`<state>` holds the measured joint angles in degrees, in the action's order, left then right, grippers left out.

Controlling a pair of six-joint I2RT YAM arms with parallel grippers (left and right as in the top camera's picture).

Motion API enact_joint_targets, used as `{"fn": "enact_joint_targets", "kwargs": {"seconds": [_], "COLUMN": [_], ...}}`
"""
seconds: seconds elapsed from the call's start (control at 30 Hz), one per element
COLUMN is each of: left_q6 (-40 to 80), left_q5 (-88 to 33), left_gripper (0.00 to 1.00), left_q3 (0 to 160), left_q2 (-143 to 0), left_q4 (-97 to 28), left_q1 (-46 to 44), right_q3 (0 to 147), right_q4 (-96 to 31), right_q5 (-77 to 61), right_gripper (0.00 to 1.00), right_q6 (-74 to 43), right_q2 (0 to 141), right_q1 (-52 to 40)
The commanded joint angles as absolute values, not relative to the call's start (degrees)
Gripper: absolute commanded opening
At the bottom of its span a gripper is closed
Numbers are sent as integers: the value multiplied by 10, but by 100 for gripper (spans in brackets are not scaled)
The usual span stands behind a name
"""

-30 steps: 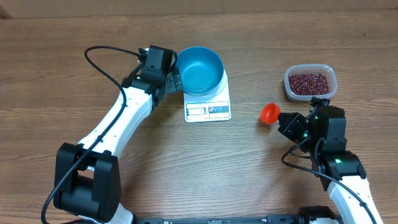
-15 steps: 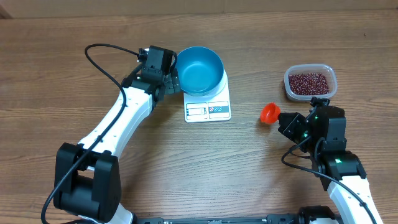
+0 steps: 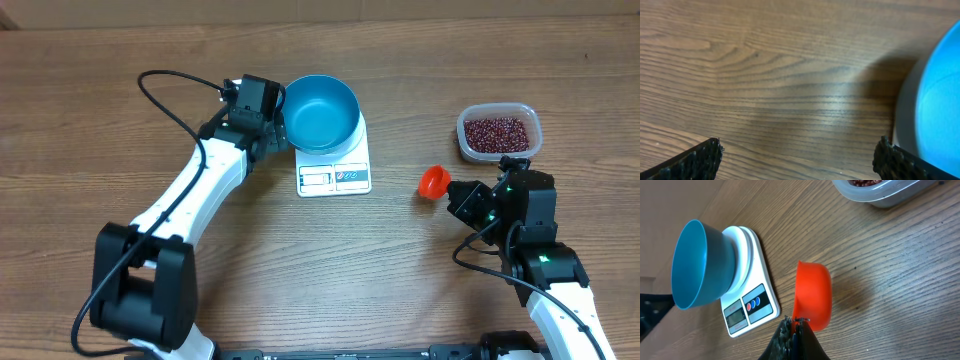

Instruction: Scoop item into bowl and weigh 150g on scale

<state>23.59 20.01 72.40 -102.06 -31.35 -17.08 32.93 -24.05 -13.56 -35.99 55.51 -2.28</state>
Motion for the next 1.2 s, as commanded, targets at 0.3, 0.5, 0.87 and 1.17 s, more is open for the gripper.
{"fn": "enact_joint_targets", "kwargs": {"seconds": [0.3,0.5,0.87,1.17], "left_q6": [227,227,227,227], "left_q5": [214,184,129,115], "left_gripper": [100,99,99,99], "left_q3": [726,726,726,726], "left_q2": [-1041,-1041,-1041,-1041], "left_q4": [-308,-297,-297,-301], "left_q1": [-164,-165,-165,-167], "right_q3": [345,345,345,345], "right_q4": [-237,-237,-237,-237], "right_q5": [-135,-135,-135,-135], "right_gripper": [4,4,4,4], "right_q6": [-359,-359,-359,-359], "right_q2": [553,553,553,553], "right_q1": [-25,-25,-25,-25]}}
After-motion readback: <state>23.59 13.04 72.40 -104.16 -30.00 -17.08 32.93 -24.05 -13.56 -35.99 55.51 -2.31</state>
